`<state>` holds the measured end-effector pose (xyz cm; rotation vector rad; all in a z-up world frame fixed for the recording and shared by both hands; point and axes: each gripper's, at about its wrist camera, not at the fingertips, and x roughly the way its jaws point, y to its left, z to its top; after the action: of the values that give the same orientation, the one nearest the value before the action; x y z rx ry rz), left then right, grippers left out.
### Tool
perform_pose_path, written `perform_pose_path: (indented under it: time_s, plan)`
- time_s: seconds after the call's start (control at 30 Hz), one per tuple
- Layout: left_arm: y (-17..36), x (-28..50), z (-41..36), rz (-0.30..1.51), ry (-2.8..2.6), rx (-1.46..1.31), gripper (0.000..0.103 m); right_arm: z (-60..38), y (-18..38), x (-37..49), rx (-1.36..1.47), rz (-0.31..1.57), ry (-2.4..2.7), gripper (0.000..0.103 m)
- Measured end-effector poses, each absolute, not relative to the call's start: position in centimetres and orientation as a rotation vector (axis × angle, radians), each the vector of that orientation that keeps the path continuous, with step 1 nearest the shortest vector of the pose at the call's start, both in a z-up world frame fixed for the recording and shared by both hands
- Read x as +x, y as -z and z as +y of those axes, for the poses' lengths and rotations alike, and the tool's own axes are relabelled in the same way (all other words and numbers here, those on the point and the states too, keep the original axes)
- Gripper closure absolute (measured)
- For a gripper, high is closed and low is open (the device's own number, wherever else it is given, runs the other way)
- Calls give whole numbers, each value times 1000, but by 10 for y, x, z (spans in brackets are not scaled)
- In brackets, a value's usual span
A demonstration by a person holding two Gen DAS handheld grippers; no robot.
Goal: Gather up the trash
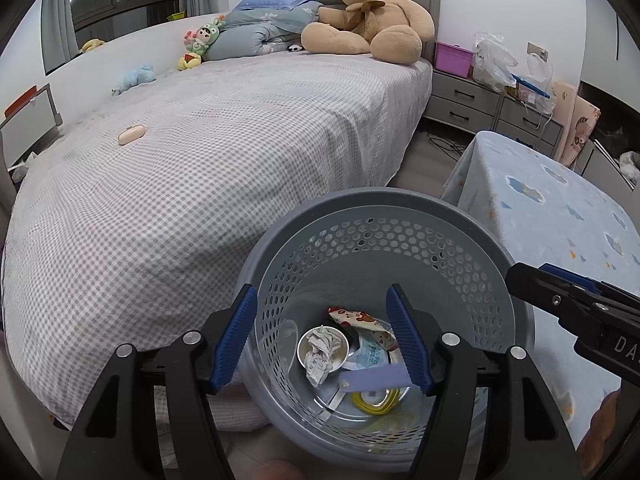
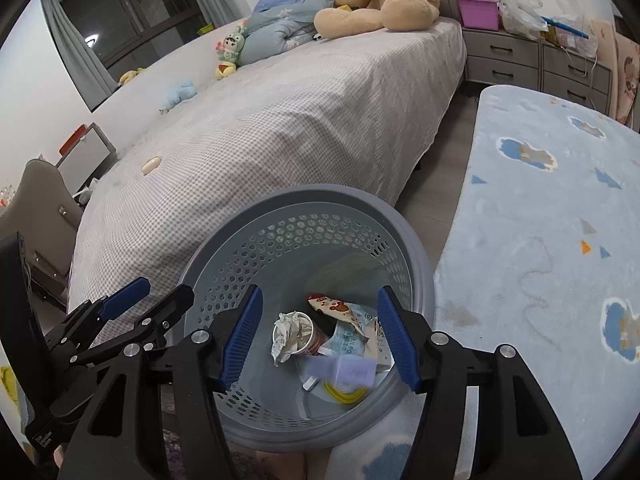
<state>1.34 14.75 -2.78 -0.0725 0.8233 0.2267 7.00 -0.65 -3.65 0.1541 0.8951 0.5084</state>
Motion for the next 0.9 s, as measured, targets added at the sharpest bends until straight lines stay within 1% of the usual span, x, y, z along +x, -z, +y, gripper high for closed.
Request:
perform_pose_path:
  time_s: [0.37,0.43,0.5,0.83,0.9]
  plan:
    - [26,13,147,815,-233,-71,34,-8,36,68,151,890,-501,39]
    - [26,13,148,814,-234,-72,33,-8,36,67,150,890,-501,39]
    - [26,13,148,811,-239,-73,29,-8,36,68,151,890,-501,39]
    - [25,12,149,809,-246,-78,26,-9,36,66,153,888,-498,35]
    - [25,12,149,810,-249,-78,24,-9,36,66,153,891,-497,35]
